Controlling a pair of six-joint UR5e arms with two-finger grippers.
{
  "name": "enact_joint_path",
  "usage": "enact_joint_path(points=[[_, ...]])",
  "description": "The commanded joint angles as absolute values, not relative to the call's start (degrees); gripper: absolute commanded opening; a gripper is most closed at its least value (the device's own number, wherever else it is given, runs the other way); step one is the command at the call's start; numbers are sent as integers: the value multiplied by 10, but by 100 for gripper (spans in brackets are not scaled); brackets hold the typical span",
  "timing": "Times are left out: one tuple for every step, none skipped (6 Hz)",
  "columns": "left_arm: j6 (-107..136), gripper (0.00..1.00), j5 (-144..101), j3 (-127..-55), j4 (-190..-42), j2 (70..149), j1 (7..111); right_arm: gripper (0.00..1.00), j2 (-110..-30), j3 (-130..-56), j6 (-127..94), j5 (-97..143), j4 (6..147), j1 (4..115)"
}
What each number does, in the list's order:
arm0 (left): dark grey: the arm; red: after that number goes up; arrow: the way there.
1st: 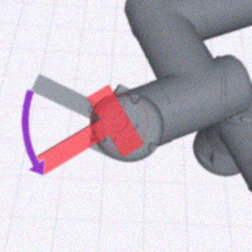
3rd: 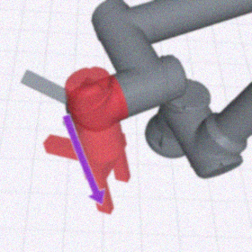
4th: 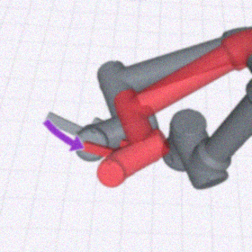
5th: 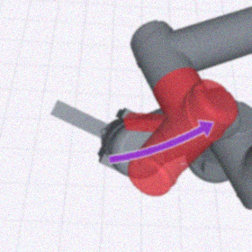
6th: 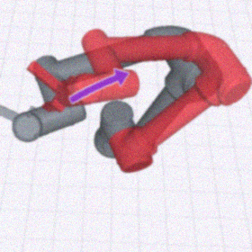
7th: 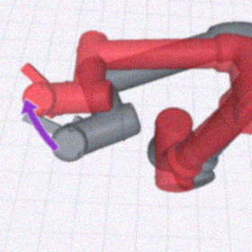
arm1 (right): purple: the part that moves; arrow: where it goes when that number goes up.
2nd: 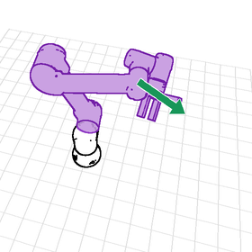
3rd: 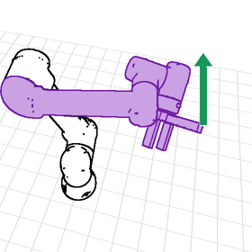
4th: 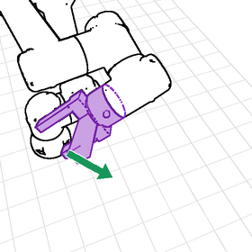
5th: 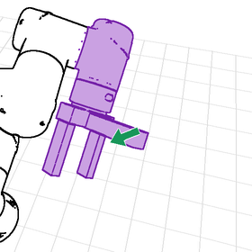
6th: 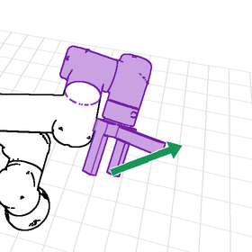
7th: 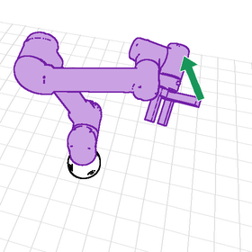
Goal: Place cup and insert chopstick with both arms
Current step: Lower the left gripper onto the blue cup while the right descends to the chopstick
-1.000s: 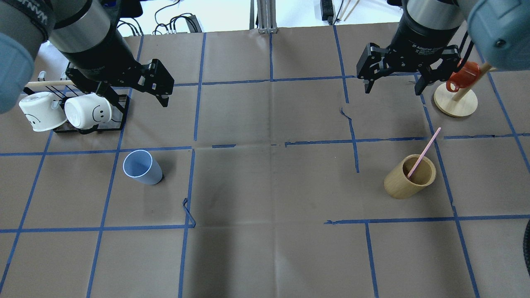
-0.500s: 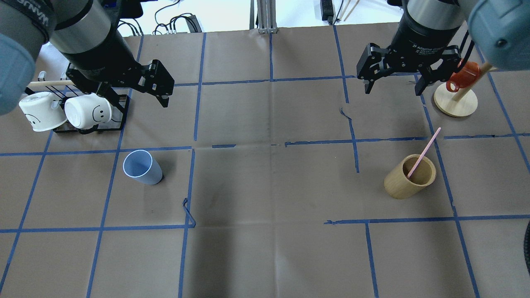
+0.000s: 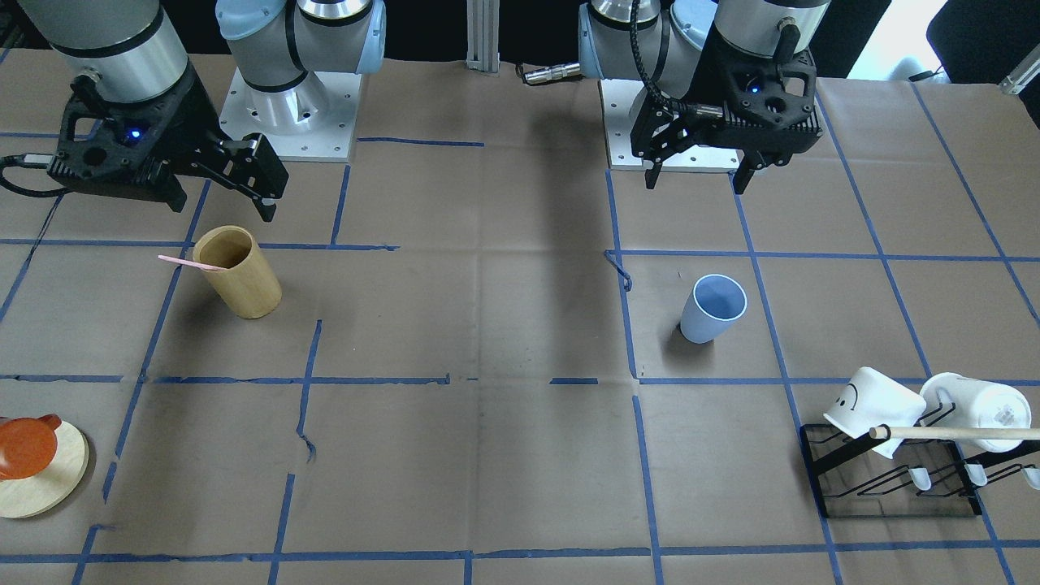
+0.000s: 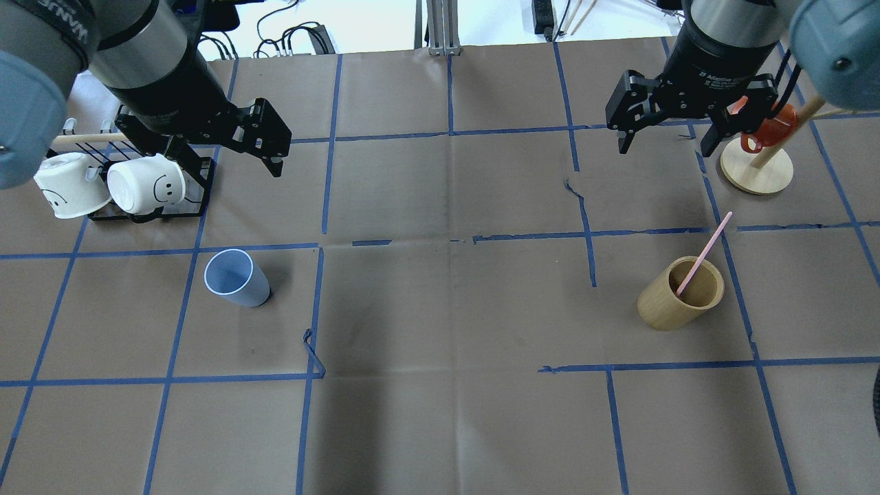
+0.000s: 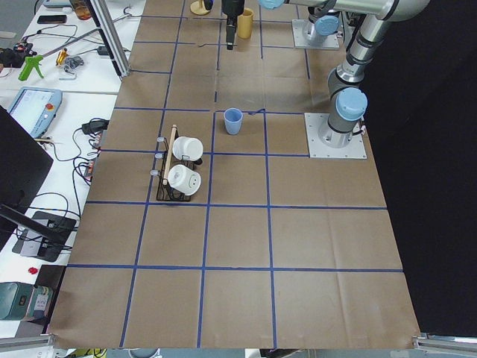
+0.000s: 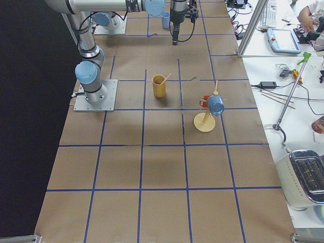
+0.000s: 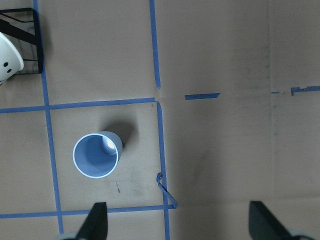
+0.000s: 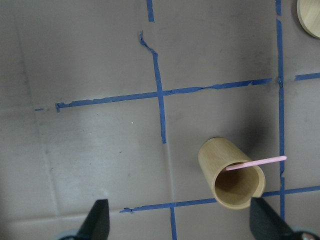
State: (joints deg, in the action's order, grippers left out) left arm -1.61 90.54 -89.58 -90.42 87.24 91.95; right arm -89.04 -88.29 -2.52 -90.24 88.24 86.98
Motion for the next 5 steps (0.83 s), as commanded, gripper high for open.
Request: enact_joint_path(points=[[-62, 99, 903, -921, -901, 877, 874, 100, -894, -906, 80, -904, 882, 792], [-111, 99, 901, -975, -851, 884, 836, 100, -895, -936, 98, -900, 885, 759], [-128, 99, 903, -1057, -757, 895, 822, 100, -895, -984, 99, -900, 942, 744], [-136, 99, 905, -1123, -659, 913, 815, 100, -895, -1044, 97, -901, 1031, 744], [-135, 99, 904, -1159, -615, 941, 815, 100, -895, -1111, 93, -903, 1116, 744]])
